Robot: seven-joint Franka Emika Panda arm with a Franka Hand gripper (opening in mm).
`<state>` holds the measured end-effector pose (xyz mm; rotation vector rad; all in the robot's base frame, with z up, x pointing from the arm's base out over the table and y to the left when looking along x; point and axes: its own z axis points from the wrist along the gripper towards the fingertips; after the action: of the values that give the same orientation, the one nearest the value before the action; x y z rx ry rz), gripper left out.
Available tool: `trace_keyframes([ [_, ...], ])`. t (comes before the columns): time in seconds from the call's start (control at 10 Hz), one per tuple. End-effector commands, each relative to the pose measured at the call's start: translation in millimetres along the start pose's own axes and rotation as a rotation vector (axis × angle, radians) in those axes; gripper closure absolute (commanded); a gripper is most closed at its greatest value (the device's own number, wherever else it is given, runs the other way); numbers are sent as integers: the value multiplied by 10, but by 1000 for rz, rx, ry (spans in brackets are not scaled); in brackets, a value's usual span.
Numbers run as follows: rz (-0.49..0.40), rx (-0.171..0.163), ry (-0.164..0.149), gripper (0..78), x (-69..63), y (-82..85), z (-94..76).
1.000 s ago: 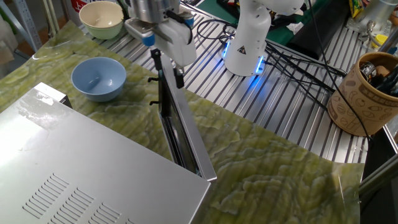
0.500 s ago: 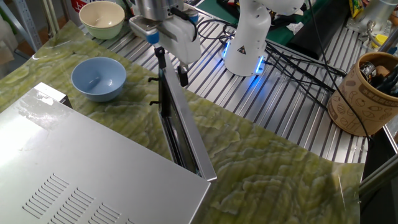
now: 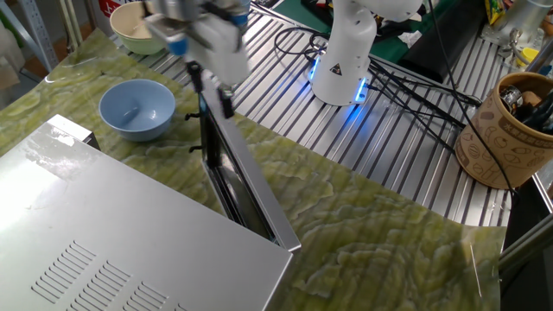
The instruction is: Put the bowl into the microwave
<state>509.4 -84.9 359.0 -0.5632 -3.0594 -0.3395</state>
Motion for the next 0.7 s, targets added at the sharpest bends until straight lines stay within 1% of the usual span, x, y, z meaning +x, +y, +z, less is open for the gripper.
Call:
trace_keyframes([
  [0.1, -38, 4, -31, 1, -387, -302, 99],
  [0.2, -32, 0, -30, 1, -414, -333, 119],
  [0.4, -15, -4, -25, 1, -411, -333, 123],
  [0.5, 1, -6, -15, 1, -383, -329, 146],
  [0.6, 6, -7, -15, 1, -372, -327, 154],
  [0.7, 24, -13, -12, 1, -307, -321, 202],
])
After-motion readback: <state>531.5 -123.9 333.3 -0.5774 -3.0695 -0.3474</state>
